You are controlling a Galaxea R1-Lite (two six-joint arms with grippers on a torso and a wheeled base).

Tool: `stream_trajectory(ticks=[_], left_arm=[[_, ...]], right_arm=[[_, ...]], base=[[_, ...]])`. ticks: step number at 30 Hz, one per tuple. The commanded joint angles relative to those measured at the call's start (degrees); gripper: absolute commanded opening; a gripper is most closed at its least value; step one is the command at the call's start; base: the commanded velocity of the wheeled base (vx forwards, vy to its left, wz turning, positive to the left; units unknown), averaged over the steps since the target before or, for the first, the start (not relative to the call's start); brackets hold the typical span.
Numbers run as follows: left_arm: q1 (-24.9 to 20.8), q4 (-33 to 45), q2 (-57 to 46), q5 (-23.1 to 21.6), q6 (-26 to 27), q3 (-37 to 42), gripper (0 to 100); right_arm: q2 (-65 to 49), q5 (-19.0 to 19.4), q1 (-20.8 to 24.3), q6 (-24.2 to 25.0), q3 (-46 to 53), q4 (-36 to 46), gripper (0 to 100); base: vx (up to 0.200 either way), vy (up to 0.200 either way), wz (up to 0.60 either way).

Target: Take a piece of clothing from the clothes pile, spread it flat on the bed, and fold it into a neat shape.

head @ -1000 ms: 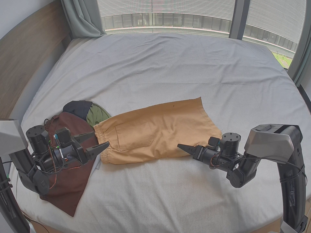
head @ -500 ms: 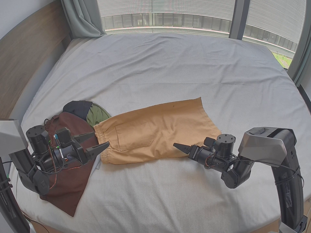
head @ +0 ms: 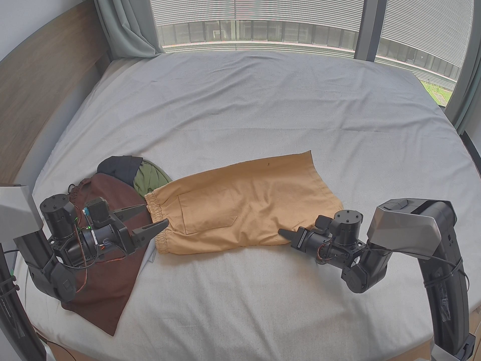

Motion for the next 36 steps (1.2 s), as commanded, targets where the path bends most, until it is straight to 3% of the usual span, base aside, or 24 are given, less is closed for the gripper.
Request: stream_trajectory(ticks=[1, 12, 28, 36], left_arm=[[0.08, -0.05, 0.05, -0.05, -0.05, 0.1, 100], [0.69, -0.05, 0.32, -1.98, -0.14, -1.13, 100], [0.78, -0.05, 2.42, -1.98, -0.67, -3.41, 100], [0.69, -0.05, 2.34, -1.98, -0.14, -2.18, 100]], right_arm=[[0.03, 0.07, 0.03, -0.01, 0.06, -0.26, 0], [-1.64, 0.07, 0.03, -0.19, 2.88, -0.17, 0], [-8.58, 0.07, 0.03, -1.6, 15.27, -0.35, 0], [-8.67, 0.07, 0.21, -3.09, 22.39, -5.35, 0]], base=[[0.0, 0.0, 0.0], [0.0, 0.0, 0.0], [0.0, 0.0, 0.0], [0.0, 0.0, 0.0]])
